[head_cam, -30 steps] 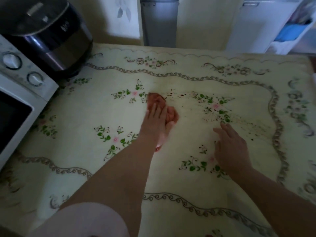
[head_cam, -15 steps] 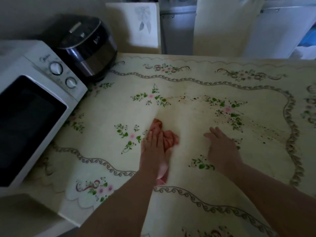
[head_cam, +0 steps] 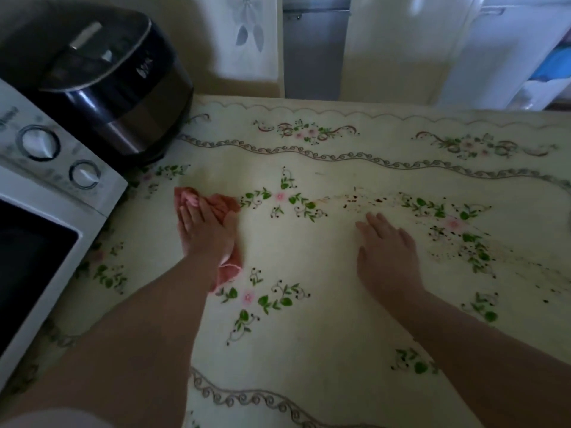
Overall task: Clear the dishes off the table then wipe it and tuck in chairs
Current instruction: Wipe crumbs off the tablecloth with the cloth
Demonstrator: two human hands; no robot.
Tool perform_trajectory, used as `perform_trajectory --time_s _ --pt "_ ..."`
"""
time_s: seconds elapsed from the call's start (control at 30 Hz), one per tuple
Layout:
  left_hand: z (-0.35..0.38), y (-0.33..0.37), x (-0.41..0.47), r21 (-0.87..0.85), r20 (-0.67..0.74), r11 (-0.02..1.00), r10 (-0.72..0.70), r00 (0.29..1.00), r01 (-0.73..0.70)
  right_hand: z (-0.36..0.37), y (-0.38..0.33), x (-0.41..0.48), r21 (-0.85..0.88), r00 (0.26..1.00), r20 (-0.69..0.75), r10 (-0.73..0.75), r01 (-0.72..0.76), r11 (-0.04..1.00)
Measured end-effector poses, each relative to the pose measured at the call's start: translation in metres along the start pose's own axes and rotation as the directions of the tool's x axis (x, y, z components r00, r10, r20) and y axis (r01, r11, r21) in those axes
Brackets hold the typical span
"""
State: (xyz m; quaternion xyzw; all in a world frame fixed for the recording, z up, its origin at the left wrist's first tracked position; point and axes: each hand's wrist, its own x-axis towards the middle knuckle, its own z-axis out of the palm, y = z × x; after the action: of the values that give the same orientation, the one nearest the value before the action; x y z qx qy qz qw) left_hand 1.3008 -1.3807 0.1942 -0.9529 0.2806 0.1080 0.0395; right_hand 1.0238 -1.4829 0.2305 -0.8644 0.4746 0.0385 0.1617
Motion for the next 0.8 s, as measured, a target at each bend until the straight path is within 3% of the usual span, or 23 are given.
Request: perform_trajectory --time_s 0.1,0.17,0.3,0.43,0.6,0.8 --pt "-0.008 0.025 0.024 0.027 -0.026 0.998 0.051 0.998 -0.051 -0.004 0.013 0.008 -0.070 0.999 0.022 0.028 -0.026 0.997" --pt "-0.012 0.050 0.032 0.085 -0.068 0.974 0.217 0.974 -0.212 -0.006 0.017 0.011 -0.085 0.999 0.038 0.023 -0.020 0.996" --pt "-0.008 0.120 0.020 0.020 -0.044 0.878 0.478 0.877 -0.478 -0.007 0.016 0.014 -0.066 0.999 0.047 0.003 0.000 0.998" --pt "0.000 0.159 0.009 0.060 -0.002 0.828 0.559 0.829 -0.558 -0.011 0.024 0.018 0.059 1.000 0.022 -0.004 0.002 0.998" --pt "0.001 0.166 -0.028 0.054 0.031 0.710 0.702 0.712 -0.702 -0.024 0.053 0.004 0.222 0.966 -0.209 0.154 -0.107 0.969" --pt "0.012 0.159 -0.084 0.107 0.078 0.588 0.799 0.596 -0.802 -0.024 0.061 0.002 0.149 0.970 -0.090 0.227 -0.212 0.966"
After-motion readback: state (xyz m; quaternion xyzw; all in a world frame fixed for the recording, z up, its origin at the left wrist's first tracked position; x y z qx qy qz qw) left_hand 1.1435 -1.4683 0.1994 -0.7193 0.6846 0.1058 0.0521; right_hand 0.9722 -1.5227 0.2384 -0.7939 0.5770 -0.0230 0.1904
